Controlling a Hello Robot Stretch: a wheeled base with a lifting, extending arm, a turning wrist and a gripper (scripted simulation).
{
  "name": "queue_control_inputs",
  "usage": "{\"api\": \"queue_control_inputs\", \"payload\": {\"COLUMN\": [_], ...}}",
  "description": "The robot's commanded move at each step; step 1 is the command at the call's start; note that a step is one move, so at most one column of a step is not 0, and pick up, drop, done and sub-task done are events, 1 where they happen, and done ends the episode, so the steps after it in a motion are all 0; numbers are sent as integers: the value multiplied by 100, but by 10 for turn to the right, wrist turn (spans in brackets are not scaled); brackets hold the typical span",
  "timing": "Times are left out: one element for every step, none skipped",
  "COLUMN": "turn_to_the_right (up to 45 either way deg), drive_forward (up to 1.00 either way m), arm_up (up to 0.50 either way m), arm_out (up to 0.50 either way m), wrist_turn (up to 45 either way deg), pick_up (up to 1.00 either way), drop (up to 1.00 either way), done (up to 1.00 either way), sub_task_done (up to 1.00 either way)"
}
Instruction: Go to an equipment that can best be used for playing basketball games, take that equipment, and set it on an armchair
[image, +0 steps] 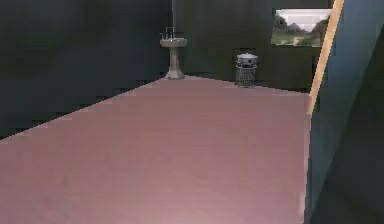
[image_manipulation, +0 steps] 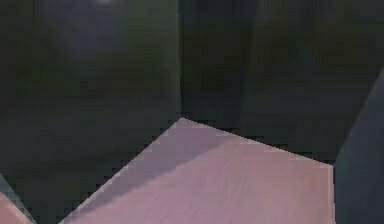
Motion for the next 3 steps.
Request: {"api": "queue_control_inputs", "payload": {"turn_to_the_right": [300, 0, -180], "drive_forward": [0, 10, 0], "arm_up": [0, 0, 0], "arm_out": [0, 0, 0], "wrist_turn": [0, 0, 0], "pick_up": [0, 0, 0], "drop": [0, 0, 0], "done": [0, 0, 0], "sub_task_done": [0, 0, 0]}}
